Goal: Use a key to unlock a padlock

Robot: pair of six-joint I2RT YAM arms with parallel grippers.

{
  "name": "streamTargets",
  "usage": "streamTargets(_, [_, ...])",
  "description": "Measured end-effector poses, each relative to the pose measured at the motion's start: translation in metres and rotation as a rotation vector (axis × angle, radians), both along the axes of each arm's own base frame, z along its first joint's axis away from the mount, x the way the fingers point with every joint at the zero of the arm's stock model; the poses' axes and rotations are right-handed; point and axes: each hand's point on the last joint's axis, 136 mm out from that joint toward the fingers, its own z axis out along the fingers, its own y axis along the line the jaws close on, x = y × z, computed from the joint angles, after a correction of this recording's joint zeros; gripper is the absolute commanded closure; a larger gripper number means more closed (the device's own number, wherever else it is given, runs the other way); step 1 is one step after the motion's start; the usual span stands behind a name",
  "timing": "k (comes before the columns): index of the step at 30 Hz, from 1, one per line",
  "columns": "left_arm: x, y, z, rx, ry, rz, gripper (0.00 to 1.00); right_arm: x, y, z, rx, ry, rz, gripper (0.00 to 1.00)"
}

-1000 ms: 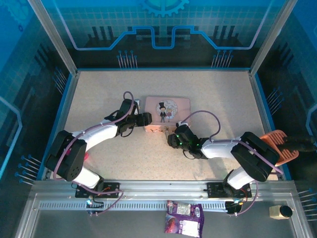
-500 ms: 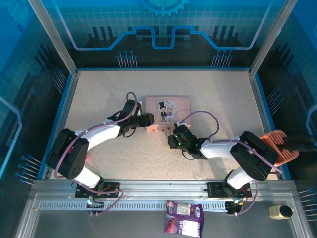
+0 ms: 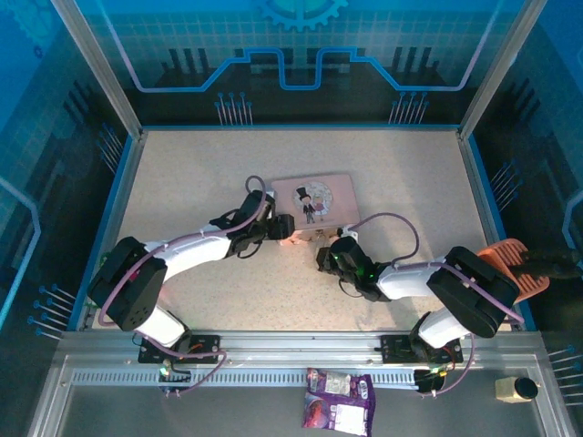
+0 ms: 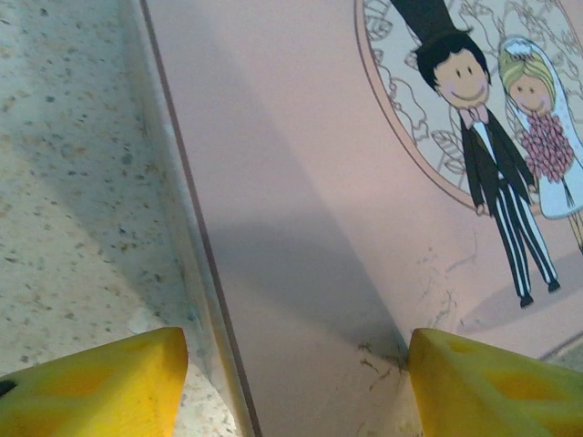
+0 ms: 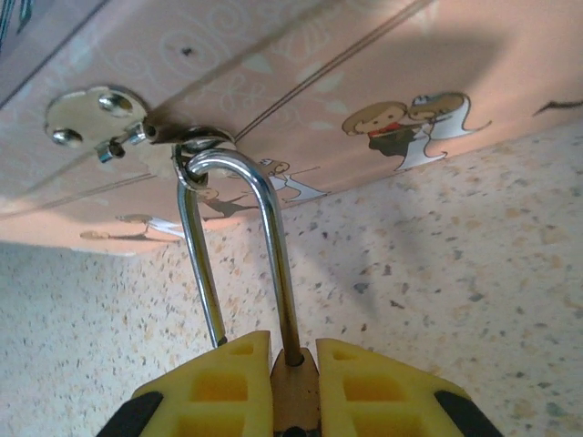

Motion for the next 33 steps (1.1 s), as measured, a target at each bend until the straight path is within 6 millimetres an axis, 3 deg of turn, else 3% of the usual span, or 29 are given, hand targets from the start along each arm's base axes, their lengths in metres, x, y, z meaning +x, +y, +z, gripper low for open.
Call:
streamTargets(9, [-0.009,-0.015,0.001,-0.010,0.004,-0.024,0.34,0.016,-0.015,0.006,0.093,-0.006,-0.131,1.00])
streamTargets(15, [-0.005,-0.019,0.000,-0.025,0.011,-0.008,0.35,0.029,-0.020,0.015,0.173,-0.018,-0.187,1.00])
streamTargets(33, [0.003,-0.025,0.001,-0.030,0.011,0.003,0.33,0.046,-0.031,0.009,0.258,0.024,-0.249,1.00])
